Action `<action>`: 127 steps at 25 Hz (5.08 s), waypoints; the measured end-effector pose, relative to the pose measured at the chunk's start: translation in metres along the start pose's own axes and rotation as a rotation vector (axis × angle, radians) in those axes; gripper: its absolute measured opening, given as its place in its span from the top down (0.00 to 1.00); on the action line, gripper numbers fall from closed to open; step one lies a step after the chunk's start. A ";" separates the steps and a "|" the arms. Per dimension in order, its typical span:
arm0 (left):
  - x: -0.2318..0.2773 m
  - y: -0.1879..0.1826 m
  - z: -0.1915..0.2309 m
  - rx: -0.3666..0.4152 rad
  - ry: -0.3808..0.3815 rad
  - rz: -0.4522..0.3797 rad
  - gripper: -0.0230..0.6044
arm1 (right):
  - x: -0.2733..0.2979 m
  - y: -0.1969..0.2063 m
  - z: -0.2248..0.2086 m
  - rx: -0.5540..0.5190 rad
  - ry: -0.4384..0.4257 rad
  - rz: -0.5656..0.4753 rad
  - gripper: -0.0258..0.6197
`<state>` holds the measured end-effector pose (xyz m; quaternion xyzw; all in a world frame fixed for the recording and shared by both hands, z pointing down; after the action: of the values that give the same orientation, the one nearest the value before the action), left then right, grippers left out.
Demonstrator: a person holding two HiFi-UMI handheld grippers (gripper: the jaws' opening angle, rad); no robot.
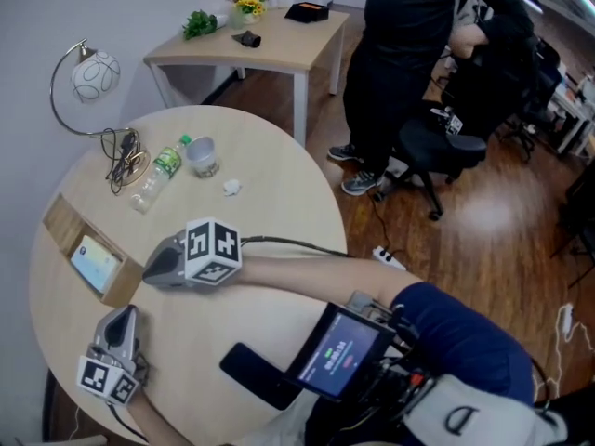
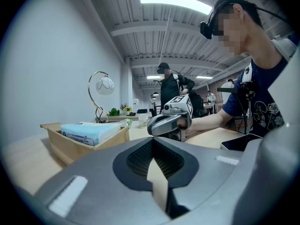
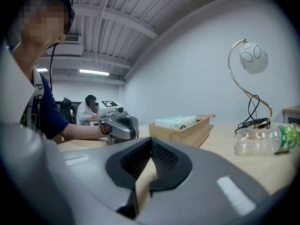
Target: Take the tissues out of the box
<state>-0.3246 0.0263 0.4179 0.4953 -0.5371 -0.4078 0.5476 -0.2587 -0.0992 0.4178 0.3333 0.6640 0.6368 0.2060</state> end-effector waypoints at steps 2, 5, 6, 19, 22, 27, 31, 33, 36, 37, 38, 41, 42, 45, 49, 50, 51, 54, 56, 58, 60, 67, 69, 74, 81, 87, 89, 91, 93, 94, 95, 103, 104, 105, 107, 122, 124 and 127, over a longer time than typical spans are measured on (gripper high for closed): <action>0.012 0.009 0.004 -0.009 0.021 -0.014 0.96 | -0.005 0.009 -0.009 -0.009 0.024 0.007 0.96; 0.025 0.011 0.004 -0.025 0.020 -0.019 0.96 | -0.024 0.001 -0.010 -0.065 0.018 -0.040 0.96; 0.026 0.009 0.003 -0.039 0.018 -0.017 0.96 | -0.032 -0.005 -0.008 -0.082 0.022 -0.072 0.96; 0.026 0.012 0.010 -0.097 0.071 -0.020 0.96 | 0.033 -0.071 -0.058 0.058 0.116 -0.082 0.35; 0.030 0.011 0.008 -0.095 0.076 -0.019 0.96 | 0.058 -0.076 -0.070 0.040 0.143 0.007 0.30; 0.033 0.011 0.006 -0.087 0.088 -0.013 0.96 | 0.081 -0.064 -0.088 0.102 0.164 0.139 0.12; 0.033 0.007 0.005 -0.062 0.084 -0.016 0.96 | 0.093 -0.058 -0.100 0.149 0.189 0.221 0.10; 0.033 0.007 0.005 -0.064 0.083 -0.016 0.96 | 0.098 -0.052 -0.104 0.164 0.198 0.265 0.08; 0.032 0.007 0.001 -0.047 0.084 -0.016 0.96 | 0.102 -0.039 -0.110 0.154 0.238 0.361 0.06; 0.031 0.007 0.000 -0.037 0.084 -0.016 0.96 | 0.102 -0.038 -0.112 0.156 0.246 0.371 0.05; 0.031 0.006 -0.001 -0.030 0.084 -0.016 0.96 | 0.103 -0.037 -0.114 0.158 0.250 0.372 0.05; 0.032 0.005 -0.001 -0.031 0.084 -0.017 0.96 | 0.102 -0.039 -0.116 0.154 0.242 0.365 0.05; 0.031 0.005 0.000 -0.032 0.083 -0.018 0.96 | 0.101 -0.039 -0.116 0.149 0.240 0.353 0.06; 0.029 0.008 0.002 -0.032 0.081 -0.018 0.96 | 0.101 -0.040 -0.117 0.140 0.246 0.320 0.12; 0.030 0.008 0.001 -0.047 0.083 -0.018 0.96 | 0.092 -0.039 -0.117 0.156 0.254 0.333 0.22; 0.030 0.008 0.001 -0.050 0.083 -0.018 0.96 | 0.092 -0.039 -0.118 0.159 0.251 0.336 0.24; 0.029 0.008 0.002 -0.052 0.082 -0.017 0.96 | 0.092 -0.040 -0.119 0.162 0.247 0.336 0.28; 0.028 0.009 0.004 -0.061 0.080 -0.018 0.96 | 0.091 -0.042 -0.120 0.178 0.247 0.317 0.34; 0.027 0.008 0.006 -0.066 0.079 -0.017 0.96 | 0.089 -0.045 -0.121 0.185 0.252 0.274 0.37; 0.027 0.007 0.008 -0.068 0.077 -0.017 0.96 | 0.087 -0.049 -0.122 0.173 0.263 0.234 0.39; 0.028 0.007 0.009 -0.072 0.075 -0.019 0.96 | 0.086 -0.055 -0.122 0.139 0.276 0.224 0.40; 0.026 0.008 0.009 -0.079 0.066 -0.016 0.96 | 0.067 -0.108 -0.103 0.039 0.266 0.143 0.40; 0.027 0.008 0.009 -0.080 0.065 -0.014 0.96 | 0.051 -0.120 -0.100 0.058 0.270 0.112 0.40; 0.027 0.007 0.011 -0.085 0.061 -0.015 0.96 | 0.011 -0.140 -0.097 0.088 0.343 0.100 0.41; 0.025 0.009 0.011 -0.091 0.061 -0.017 0.96 | -0.045 -0.120 -0.090 0.075 0.428 0.178 0.41; 0.022 0.010 0.013 -0.097 0.059 -0.017 0.96 | -0.070 -0.079 -0.095 0.116 0.445 0.201 0.41; 0.021 0.010 0.013 -0.098 0.058 -0.016 0.96 | -0.073 -0.063 -0.096 0.144 0.445 0.194 0.41; 0.020 0.012 0.016 -0.098 0.058 -0.019 0.96 | -0.074 -0.046 -0.099 0.174 0.447 0.184 0.41; 0.021 0.013 0.020 -0.100 0.062 -0.020 0.96 | -0.075 -0.029 -0.105 0.208 0.452 0.175 0.41; 0.021 0.013 0.022 -0.102 0.061 -0.018 0.96 | -0.075 -0.023 -0.108 0.220 0.451 0.165 0.41; 0.019 0.013 0.024 -0.104 0.056 -0.013 0.96 | -0.074 -0.020 -0.109 0.223 0.443 0.140 0.40; 0.017 0.023 0.053 -0.114 0.019 -0.012 0.96 | -0.066 -0.009 -0.109 0.056 0.454 -0.162 0.31; 0.021 0.024 0.055 -0.114 0.019 -0.016 0.96 | -0.066 -0.011 -0.108 -0.006 0.459 -0.143 0.31; 0.023 0.026 0.057 -0.115 0.014 -0.016 0.96 | -0.064 -0.012 -0.105 -0.060 0.463 -0.119 0.31; 0.022 0.027 0.060 -0.116 -0.002 -0.013 0.96 | -0.061 -0.014 -0.099 -0.146 0.480 -0.064 0.31; 0.020 0.011 0.046 -0.093 0.010 -0.015 0.96 | -0.074 -0.069 -0.014 -0.312 0.227 -0.479 0.80; 0.021 0.008 0.046 -0.081 0.013 -0.012 0.96 | -0.075 -0.075 -0.009 -0.367 0.249 -0.476 0.86; 0.022 0.006 0.042 -0.061 0.017 -0.007 0.96 | -0.069 -0.078 -0.001 -0.351 0.200 -0.484 0.91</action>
<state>-0.3643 0.0011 0.4250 0.4836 -0.5179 -0.4216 0.5658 -0.2256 -0.1464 0.3313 0.0609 0.6211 0.7037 0.3397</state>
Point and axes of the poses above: the fingertips, and each gripper's own axes: x forward along the fingers, z to its left, y out of its underside, the point moved 5 cm from there along -x, backward along the fingers, and after that the axes turned 12 degrees about -y, right-handed, at the moved point
